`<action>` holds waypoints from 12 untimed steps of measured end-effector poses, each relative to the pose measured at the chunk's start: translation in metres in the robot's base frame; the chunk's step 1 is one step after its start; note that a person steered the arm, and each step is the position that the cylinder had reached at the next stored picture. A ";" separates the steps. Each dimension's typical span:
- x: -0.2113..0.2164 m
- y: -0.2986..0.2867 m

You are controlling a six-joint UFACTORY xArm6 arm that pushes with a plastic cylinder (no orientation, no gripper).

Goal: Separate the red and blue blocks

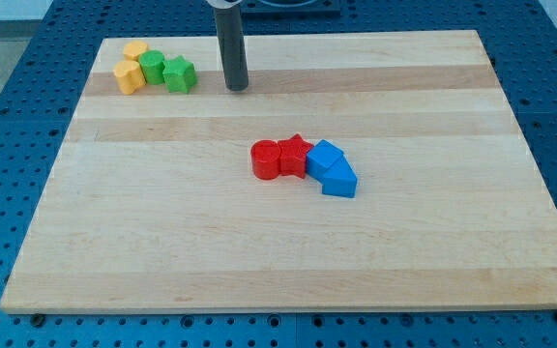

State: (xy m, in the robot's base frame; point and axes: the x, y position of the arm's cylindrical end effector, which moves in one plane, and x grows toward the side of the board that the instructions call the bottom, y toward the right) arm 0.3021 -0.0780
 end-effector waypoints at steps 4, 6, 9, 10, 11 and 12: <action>0.100 0.090; 0.101 0.097; 0.139 0.126; 0.144 0.157; 0.144 0.158; 0.144 0.158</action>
